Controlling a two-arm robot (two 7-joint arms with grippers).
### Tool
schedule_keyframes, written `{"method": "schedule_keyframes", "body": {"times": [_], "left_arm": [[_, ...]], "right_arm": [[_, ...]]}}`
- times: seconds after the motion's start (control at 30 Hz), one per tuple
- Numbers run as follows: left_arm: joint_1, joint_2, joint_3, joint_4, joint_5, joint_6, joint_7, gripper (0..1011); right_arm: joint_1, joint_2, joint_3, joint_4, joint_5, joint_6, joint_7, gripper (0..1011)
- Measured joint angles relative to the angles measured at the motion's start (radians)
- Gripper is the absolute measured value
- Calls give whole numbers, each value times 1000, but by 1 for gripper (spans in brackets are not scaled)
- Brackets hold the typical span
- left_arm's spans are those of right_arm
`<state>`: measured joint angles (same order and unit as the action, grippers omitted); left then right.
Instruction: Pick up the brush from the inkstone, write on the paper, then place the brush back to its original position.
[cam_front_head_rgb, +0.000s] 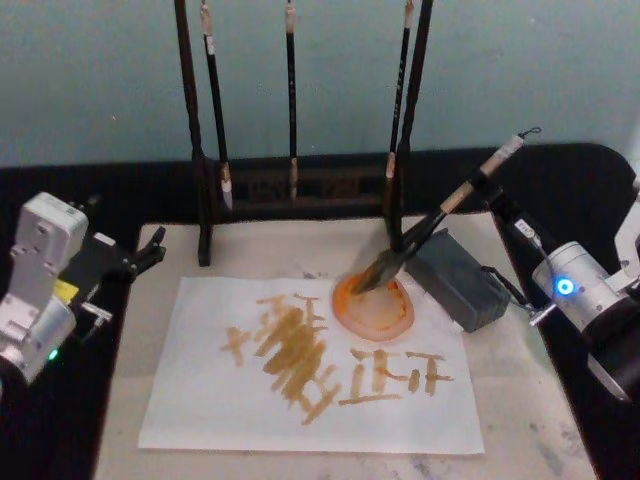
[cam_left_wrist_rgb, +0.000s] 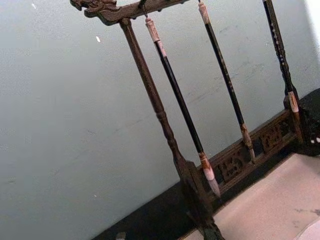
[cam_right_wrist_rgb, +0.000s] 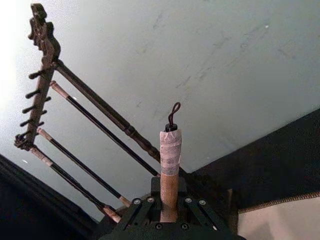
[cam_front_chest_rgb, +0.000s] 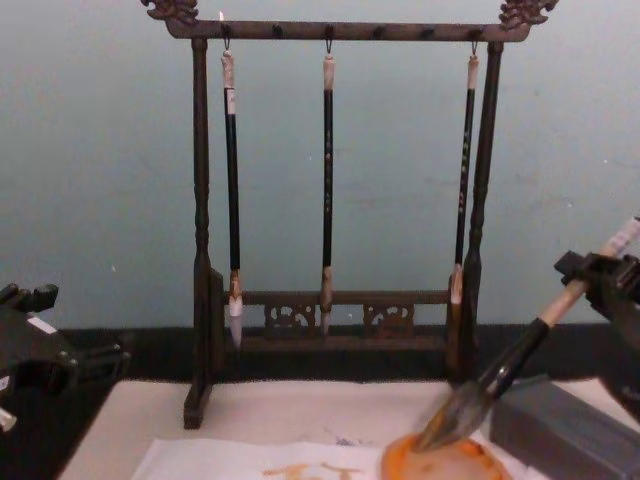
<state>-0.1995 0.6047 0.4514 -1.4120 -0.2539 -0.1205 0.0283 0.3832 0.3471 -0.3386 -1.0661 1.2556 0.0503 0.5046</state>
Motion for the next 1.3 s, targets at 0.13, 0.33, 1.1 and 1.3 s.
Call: {"method": "schedule_keyframes", "body": {"times": [0.13, 0.33, 1.1, 1.3], "left_arm": [[0, 0, 0, 0, 0, 0, 0, 1010], [0, 0, 0, 0, 0, 0, 0, 1010], [0, 0, 0, 0, 0, 0, 0, 1009], [0, 0, 0, 0, 0, 0, 0, 1010]], "right_arm": [[0, -4, 1, 6, -8, -2, -6, 176], [0, -10, 4, 13, -17, -1, -11, 175], [-8, -22, 13, 15, -28, 13, -16, 176], [-8, -23, 12, 15, -33, 15, -20, 176]]}}
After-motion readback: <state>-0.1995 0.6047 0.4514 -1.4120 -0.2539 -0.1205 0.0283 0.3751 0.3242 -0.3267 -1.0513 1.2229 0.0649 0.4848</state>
